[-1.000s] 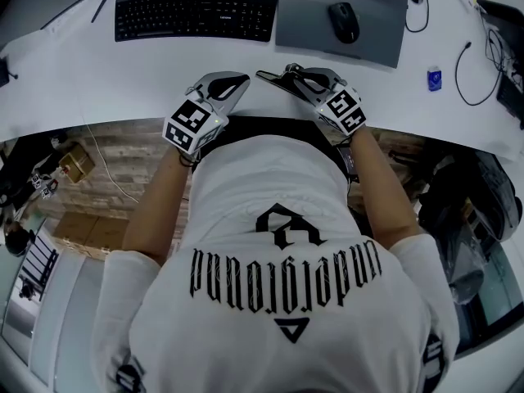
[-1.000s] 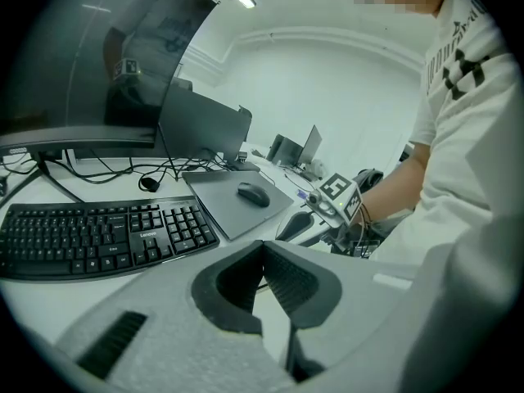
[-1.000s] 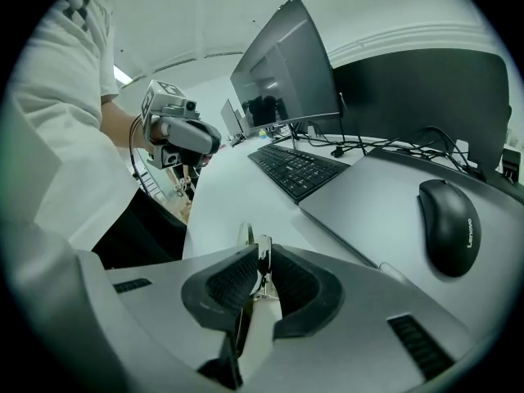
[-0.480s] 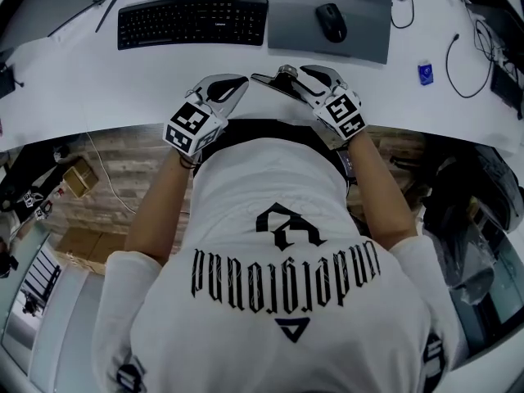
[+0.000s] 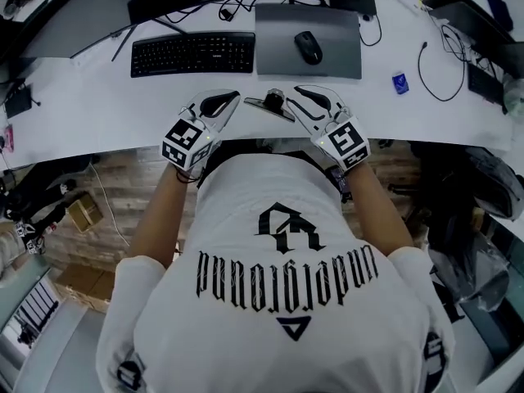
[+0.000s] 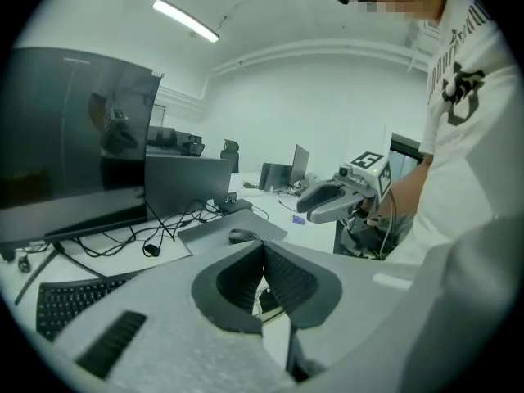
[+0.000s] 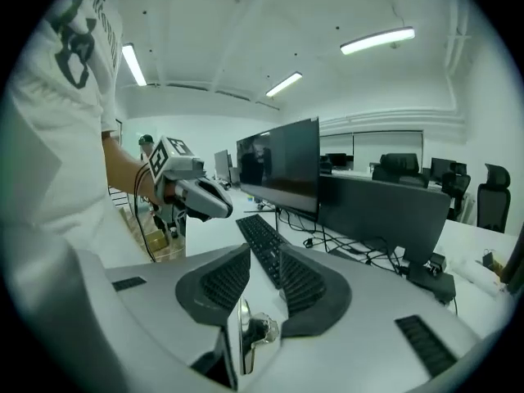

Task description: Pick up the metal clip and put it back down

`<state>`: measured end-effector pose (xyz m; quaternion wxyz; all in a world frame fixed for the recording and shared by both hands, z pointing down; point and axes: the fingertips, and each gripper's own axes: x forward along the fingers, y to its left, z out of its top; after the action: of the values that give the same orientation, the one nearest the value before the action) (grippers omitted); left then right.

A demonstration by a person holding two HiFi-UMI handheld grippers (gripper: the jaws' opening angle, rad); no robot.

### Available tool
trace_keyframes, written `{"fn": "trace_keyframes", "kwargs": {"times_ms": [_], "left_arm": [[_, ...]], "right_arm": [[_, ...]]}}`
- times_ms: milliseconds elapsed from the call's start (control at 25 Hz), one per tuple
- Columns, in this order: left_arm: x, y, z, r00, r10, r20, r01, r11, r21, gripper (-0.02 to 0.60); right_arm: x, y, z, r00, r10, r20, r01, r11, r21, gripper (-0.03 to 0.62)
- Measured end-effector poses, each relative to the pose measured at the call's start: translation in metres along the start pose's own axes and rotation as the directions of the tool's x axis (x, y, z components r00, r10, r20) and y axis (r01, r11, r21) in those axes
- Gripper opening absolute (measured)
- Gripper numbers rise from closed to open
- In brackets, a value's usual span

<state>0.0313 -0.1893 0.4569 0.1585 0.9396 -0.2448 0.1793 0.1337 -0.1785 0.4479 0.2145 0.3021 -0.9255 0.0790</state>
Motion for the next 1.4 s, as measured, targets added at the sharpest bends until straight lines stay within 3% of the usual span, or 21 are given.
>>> {"fn": "trace_keyframes", "kwargs": {"times_ms": [320,680,880,1080,1400], "left_arm": [[-0.034,-0.039,0.066,0.992,-0.015,0.127,0.009,0.999,0.051,0.014],[-0.068,-0.067,0.101,0.979,-0.031,0.200,0.019,0.998,0.063,0.014],[-0.088,-0.080,0.098,0.972,-0.085,0.219,0.068,0.994,0.083,0.014],[-0.119,-0.073,0.085,0.973,-0.094,0.209,0.079,0.994,0.076,0.014],[-0.173,-0.078,0.054,0.973,-0.131,0.188,0.116,0.989,0.092,0.014]], "right_arm": [[-0.043,0.025,0.069,0.995,-0.028,0.091,0.033,0.998,-0.061,0.036],[-0.050,0.043,0.089,0.991,-0.045,0.129,0.055,0.995,-0.081,0.015],[-0.055,0.059,0.095,0.987,-0.075,0.140,0.085,0.994,-0.062,0.015],[-0.043,0.079,0.103,0.984,-0.118,0.131,0.126,0.990,-0.058,0.015],[-0.031,0.134,0.117,0.960,-0.226,0.166,0.230,0.973,-0.007,0.014]]}}
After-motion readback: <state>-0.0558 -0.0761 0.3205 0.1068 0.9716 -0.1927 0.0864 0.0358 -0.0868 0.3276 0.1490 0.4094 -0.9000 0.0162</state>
